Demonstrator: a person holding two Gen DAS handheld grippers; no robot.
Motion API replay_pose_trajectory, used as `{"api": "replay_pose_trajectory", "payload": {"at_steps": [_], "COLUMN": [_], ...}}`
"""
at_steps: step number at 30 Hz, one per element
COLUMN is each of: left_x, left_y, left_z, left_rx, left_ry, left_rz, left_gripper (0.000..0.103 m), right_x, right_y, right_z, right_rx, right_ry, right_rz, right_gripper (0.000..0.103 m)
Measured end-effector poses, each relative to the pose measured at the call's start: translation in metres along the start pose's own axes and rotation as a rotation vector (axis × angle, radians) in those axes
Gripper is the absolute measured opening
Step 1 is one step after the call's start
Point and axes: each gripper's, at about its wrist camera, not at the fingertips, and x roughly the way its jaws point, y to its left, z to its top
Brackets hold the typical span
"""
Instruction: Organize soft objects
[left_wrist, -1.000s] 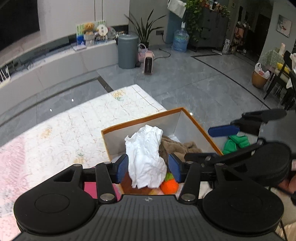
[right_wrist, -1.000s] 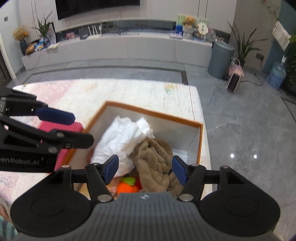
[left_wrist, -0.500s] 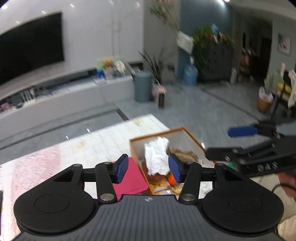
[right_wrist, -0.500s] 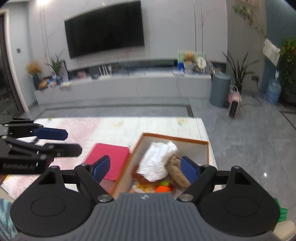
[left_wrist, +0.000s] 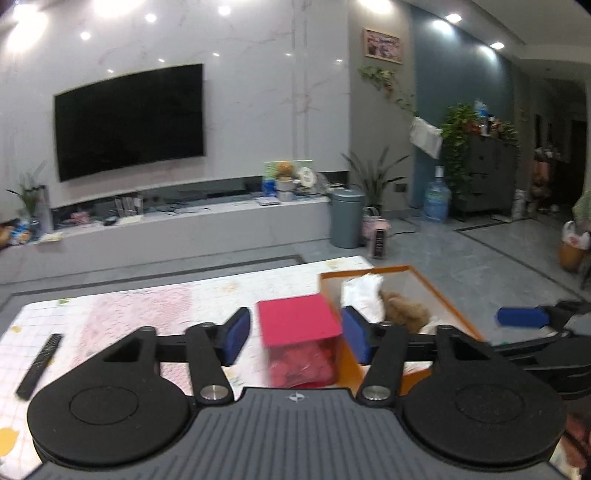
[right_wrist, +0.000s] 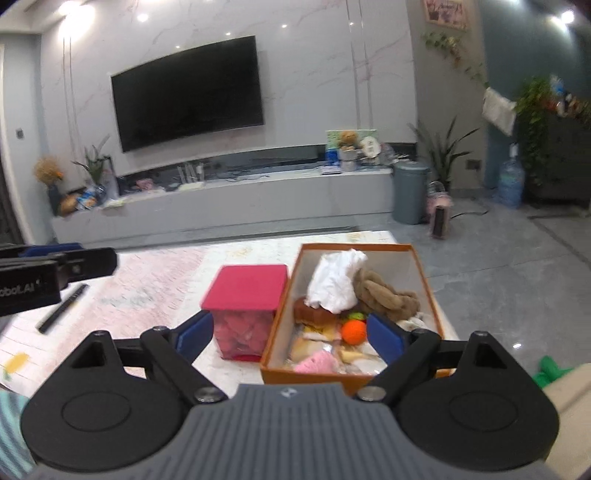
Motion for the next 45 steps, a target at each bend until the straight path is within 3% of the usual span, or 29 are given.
{"api": "replay_pose_trajectory", "payload": {"at_steps": [4,8,15,20,45], "left_x": [-0.003,0.002,0.002,-0.004,-0.008], "left_y": [0.004,0.016,0.033,0.037,0.039], "left_z": [-0.025,-0.041,-0.065,-0.084,-0.093], "left_rx": [-0.013,-0.046,-0.072,-0.081,-0.074], "left_ry": [-0.013,0.054,0.108,0.132,0.179], "left_rz": [0.044,0.036,0.069,0.068,0.054], "left_gripper": [0.083,0.084,0.083,0.083,0.084], "right_x": [-0.006,0.000,0.019,0.019,0.012], "right_y": [0.018,0.027,0.033,0.038,0.056], "right_z": [-0.020,-0.038,-0.066,-0.079,-0.087], "right_rx": [-0.049,-0.024,0.014,0.014,-0.037], "right_ry": [-0.003,0.032,0.122,0.134,0.118], "right_rz": [-0.026,-0.001,-0.041,-0.072,-0.080], "right_gripper": [0.088,0.088,0.088,0.089,0.091]}}
